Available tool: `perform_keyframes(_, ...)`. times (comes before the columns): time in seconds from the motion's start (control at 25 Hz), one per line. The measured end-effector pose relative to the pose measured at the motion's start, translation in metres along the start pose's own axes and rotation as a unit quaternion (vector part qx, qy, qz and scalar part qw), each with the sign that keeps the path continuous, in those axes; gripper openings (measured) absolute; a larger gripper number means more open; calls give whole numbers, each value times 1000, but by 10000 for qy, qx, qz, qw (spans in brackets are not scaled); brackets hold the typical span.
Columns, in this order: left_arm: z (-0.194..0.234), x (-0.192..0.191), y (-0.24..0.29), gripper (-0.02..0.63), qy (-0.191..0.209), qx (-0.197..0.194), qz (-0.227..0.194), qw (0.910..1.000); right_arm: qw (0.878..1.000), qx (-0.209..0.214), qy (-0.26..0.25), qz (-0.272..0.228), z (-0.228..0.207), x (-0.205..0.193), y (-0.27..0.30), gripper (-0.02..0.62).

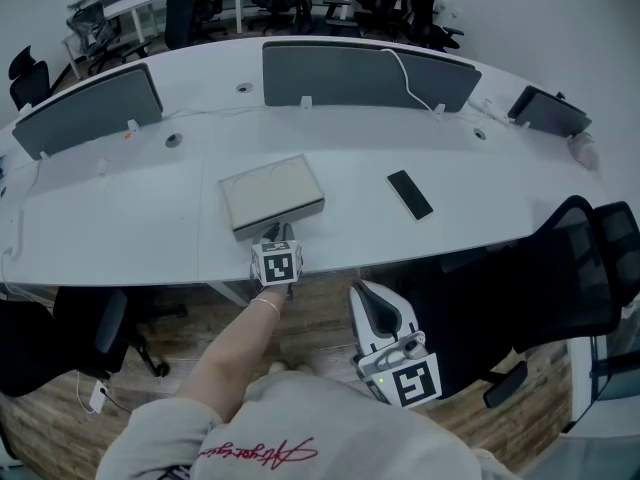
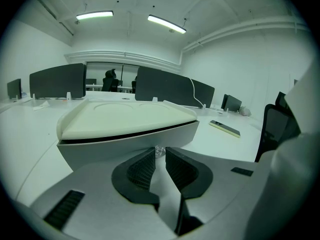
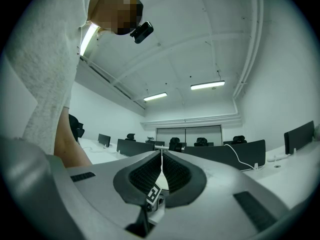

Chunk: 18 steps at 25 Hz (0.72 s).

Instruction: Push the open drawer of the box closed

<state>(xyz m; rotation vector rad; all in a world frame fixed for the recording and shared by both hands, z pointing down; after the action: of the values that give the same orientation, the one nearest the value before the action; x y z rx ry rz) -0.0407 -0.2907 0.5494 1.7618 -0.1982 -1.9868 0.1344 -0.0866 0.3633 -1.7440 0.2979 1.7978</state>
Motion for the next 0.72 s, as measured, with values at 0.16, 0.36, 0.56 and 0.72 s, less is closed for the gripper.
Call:
perform_keyframes(0.16,1,1,2,75,12,-3,-27,10000,10000,-15,-15,-13,0,-1,1,20)
perform_keyframes(0.36,1,2,2,75,21,1,-28,10000,10000,-46,-15,-18,-1,0,1,20)
perform_keyframes(0.56,3,3,4,75,48,3,-40,10000,10000,-62,-33,-18,-1,0,2,20)
perform_keyframes(0.72,4,2,5,75,83,7,-87,9999,10000,-81,-35,-25,-2,0,2,20)
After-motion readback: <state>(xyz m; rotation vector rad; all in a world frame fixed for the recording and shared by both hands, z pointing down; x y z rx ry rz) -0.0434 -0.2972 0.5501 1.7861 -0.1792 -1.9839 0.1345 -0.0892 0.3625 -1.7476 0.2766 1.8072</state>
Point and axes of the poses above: the fingertips, and each gripper's own axes: y forward along the fingers, z to its left, x out of its top, the point moved 9 cm from there along -y, backward along the fingers, and after that the axes turned 8 degrees about -z, right-handed, at the moved point
